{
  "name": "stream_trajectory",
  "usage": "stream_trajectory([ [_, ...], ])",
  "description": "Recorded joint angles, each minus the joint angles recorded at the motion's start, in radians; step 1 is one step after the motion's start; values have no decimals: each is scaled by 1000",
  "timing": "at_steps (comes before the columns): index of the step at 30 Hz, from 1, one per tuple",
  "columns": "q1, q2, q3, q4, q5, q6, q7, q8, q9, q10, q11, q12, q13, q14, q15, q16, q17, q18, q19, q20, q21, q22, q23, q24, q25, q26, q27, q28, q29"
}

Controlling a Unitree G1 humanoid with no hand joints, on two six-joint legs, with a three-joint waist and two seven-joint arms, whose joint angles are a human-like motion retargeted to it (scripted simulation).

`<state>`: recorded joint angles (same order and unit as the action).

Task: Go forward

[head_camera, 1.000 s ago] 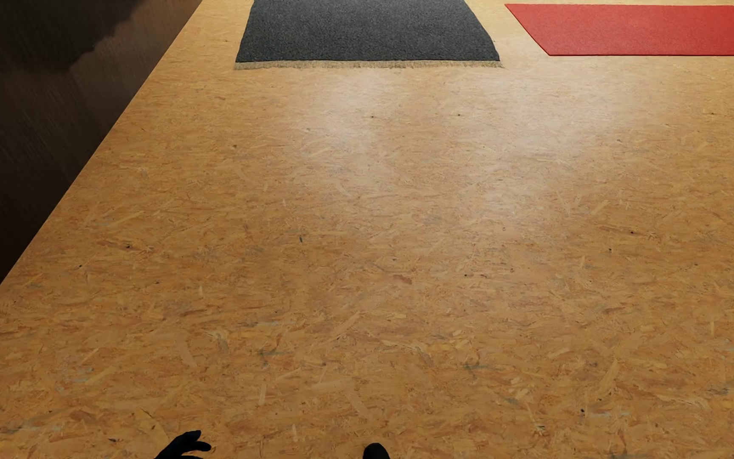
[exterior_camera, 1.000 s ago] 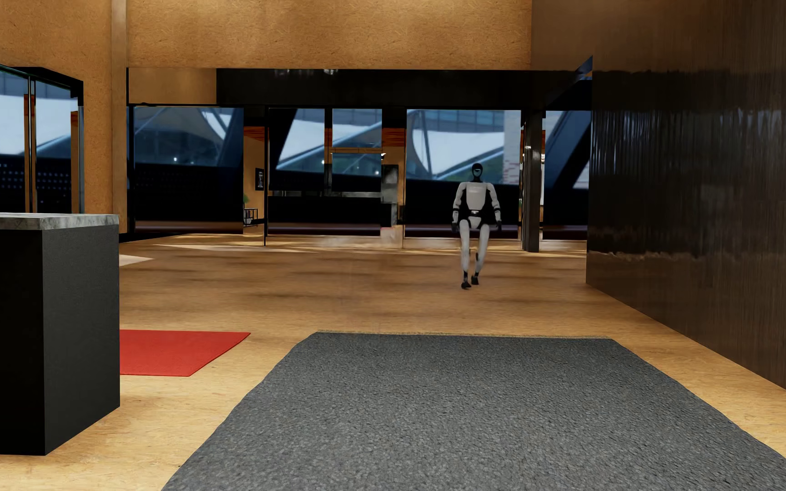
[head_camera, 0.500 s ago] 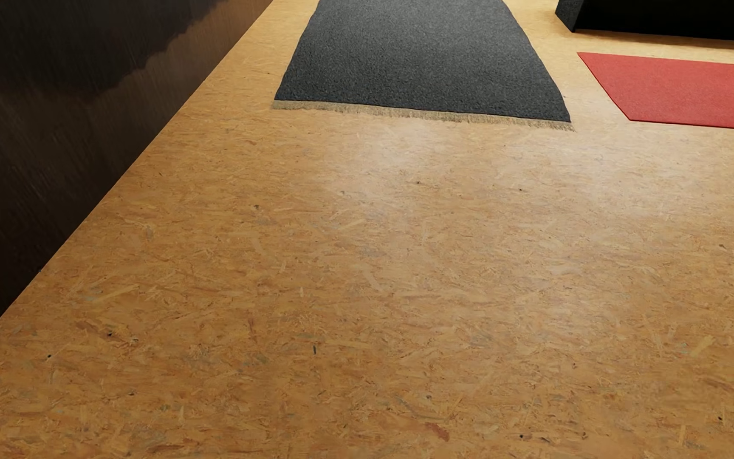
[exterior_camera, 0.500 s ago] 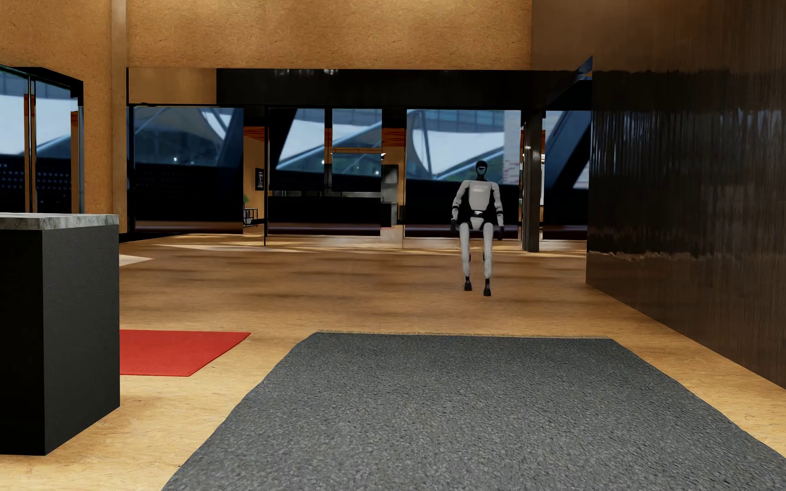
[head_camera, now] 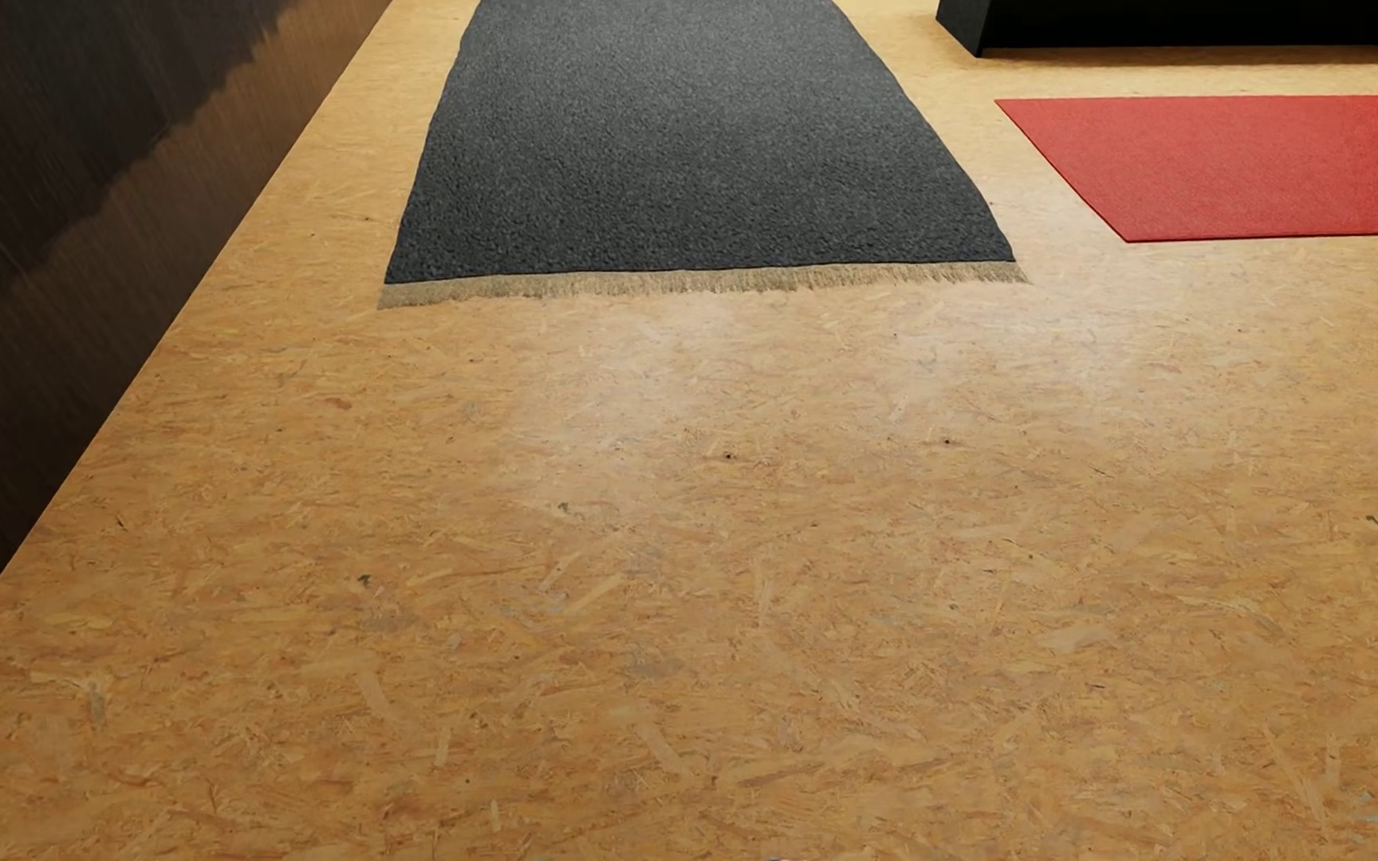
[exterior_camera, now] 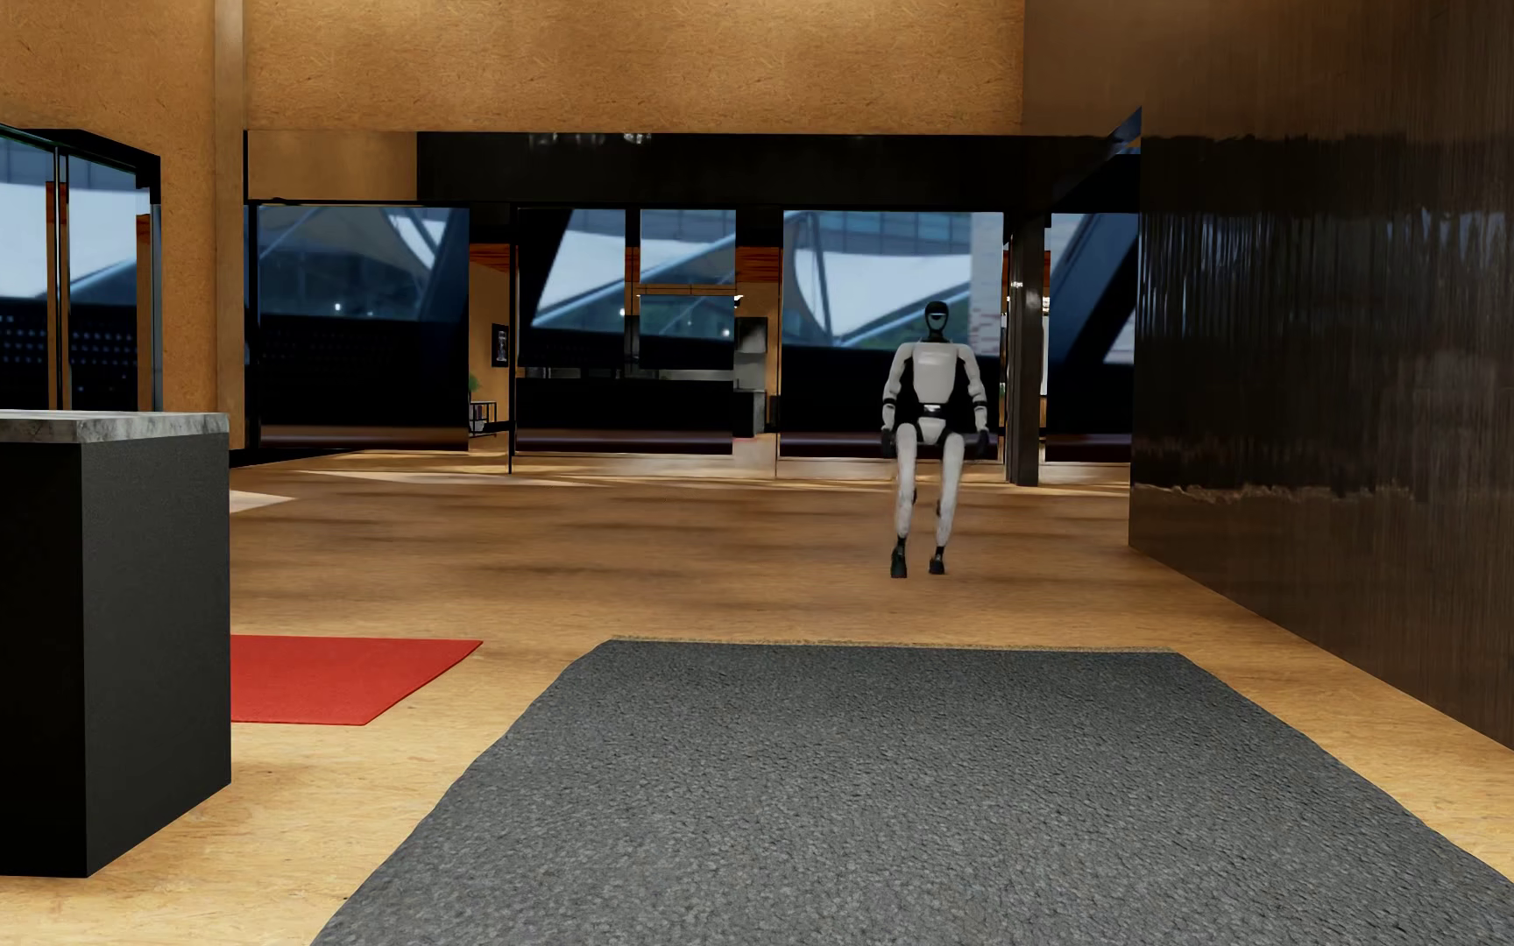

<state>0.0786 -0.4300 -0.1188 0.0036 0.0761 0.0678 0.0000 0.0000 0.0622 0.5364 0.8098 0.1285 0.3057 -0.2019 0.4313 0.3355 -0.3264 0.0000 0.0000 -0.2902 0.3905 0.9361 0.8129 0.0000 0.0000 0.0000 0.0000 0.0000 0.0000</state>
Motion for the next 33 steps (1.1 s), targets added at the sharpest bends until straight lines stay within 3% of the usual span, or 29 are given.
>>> stream_trajectory([
  [1, 38, -16, -28, 4, -2, -6, 0, 0, -3, -11, -174, -21, 22, -28, -12, 15, 3, 0, 0, 18, 20, -43, -10, 0, 0, 0, 0, 0, 0],
  [2, 80, -5, -43, 5, 8, -12, 0, 0, -10, -19, -331, -41, 38, -56, -211, 25, 13, 0, 0, 43, 13, -73, -12, 0, 0, 0, 0, 0, 0],
  [3, 128, 17, -62, 14, 9, -16, 0, 0, -15, -25, -381, -58, 52, -76, -488, 32, 20, 0, 0, 57, 32, -91, 3, 0, 0, 0, 0, 0, 0],
  [4, 154, 14, -84, 26, 10, -16, 0, 0, -20, -10, -377, -65, 59, -71, -568, 33, 27, 0, 0, 80, 34, -104, 13, 0, 0, 0, 0, 0, 0],
  [5, 172, -27, -78, 39, 30, -8, 0, 0, -25, 24, -373, -75, 69, -32, -465, 34, 30, 0, 0, 82, 53, -98, 31, 0, 0, 0, 0, 0, 0],
  [6, 184, -28, -79, 56, 64, -2, 0, 0, -33, 64, -350, -64, 71, 43, -297, 27, 34, 0, 0, 105, 66, -91, 59, 0, 0, 0, 0, 0, 0],
  [7, 191, -32, -70, 68, 90, 7, 0, 0, -46, 126, -315, -40, 73, 190, -187, 14, 39, 0, 0, 108, 68, -59, 100, 0, 0, 0, 0, 0, 0],
  [8, 138, -25, -60, 98, 115, 18, 0, 0, -68, 254, -261, -6, 78, 387, -141, -3, 40, 0, 0, 122, 62, -9, 132, 0, 0, 0, 0, 0, 0],
  [9, 60, 15, -49, 117, 133, 15, 0, 0, -70, 400, -234, 8, 69, 529, -171, -10, 45, 0, 0, 105, 50, 31, 154, 0, 0, 0, 0, 0, 0],
  [10, -42, 62, -40, 134, 154, 15, 0, 0, -63, 571, -220, 19, 68, 519, -215, -17, 41, 0, 0, 84, 28, 75, 133, 0, 0, 0, 0, 0, 0],
  [12, -219, 207, 34, 135, 164, -6, 0, 0, -48, 813, -234, 25, 39, 177, -327, -27, 35, 0, 0, 26, 14, 165, 129, 0, 0, 0, 0, 0, 0],
  [13, -289, 297, 89, 129, 157, -15, 0, 0, -42, 840, -273, 31, 8, 125, -390, -35, 24, 0, 0, 28, 3, 186, 123, 0, 0, 0, 0, 0, 0],
  [16, -461, 505, 240, 123, 103, -40, 0, 0, -25, 599, -351, 95, -82, 109, -541, -45, -16, 0, 0, 11, -29, 152, 69, 0, 0, 0, 0, 0, 0],
  [19, -506, 644, 325, 117, 74, -45, 0, 0, -40, 89, -384, 152, -179, 255, -677, -51, -41, 0, 0, 9, -88, 112, 18, 0, 0, 0, 0, 0, 0],
  [20, -496, 673, 341, 111, 59, -48, 0, 0, -51, -375, -382, 164, -205, 543, -699, -54, -41, 0, 0, 1, -102, 138, -3, 0, 0, 0, 0, 0, 0],
  [21, -518, 701, 357, 106, 45, -48, 0, 0, -51, -104, -379, 175, -229, 422, -686, -61, -40, 0, 0, 14, -115, 147, -21, 0, 0, 0, 0, 0, 0],
  [22, -551, 727, 369, 91, 24, -56, 0, 0, -47, 2, -365, 182, -237, 263, -623, -63, -34, 0, 0, 5, -141, 164, -41, 0, 0, 0, 0, 0, 0],
  [24, -565, 699, 387, 60, -1, -66, 0, 0, -65, 136, -186, 202, -208, 317, -340, -74, -3, 0, 0, -24, -162, 211, -36, 0, 0, 0, 0, 0, 0],
  [25, -526, 645, 369, 18, -19, -76, 0, 0, -67, 173, -50, 212, -176, 251, -186, -79, 11, 0, 0, -7, -156, 220, -32, 0, 0, 0, 0, 0, 0],
  [26, -480, 540, 350, -5, -16, -76, 0, 0, -65, 178, 145, 206, -168, 195, -130, -78, 18, 0, 0, -15, -140, 210, -27, 0, 0, 0, 0, 0, 0],
  [29, -258, 262, 226, -41, 0, -48, 0, 0, -48, 103, 477, 148, -113, 120, -184, -68, 26, 0, 0, -31, -82, 163, 22, 0, 0, 0, 0, 0, 0],
  [31, -100, 130, 113, -26, 13, -13, 0, 0, -31, 31, 374, 98, -75, 96, -156, -51, 18, 0, 0, -27, -62, 101, 70, 0, 0, 0, 0, 0, 0],
  [33, 24, 43, 20, -10, 6, -4, 0, 0, -13, -11, 92, 44, -30, 47, -33, -16, 12, 0, 0, -1, -58, 9, 102, 0, 0, 0, 0, 0, 0],
])
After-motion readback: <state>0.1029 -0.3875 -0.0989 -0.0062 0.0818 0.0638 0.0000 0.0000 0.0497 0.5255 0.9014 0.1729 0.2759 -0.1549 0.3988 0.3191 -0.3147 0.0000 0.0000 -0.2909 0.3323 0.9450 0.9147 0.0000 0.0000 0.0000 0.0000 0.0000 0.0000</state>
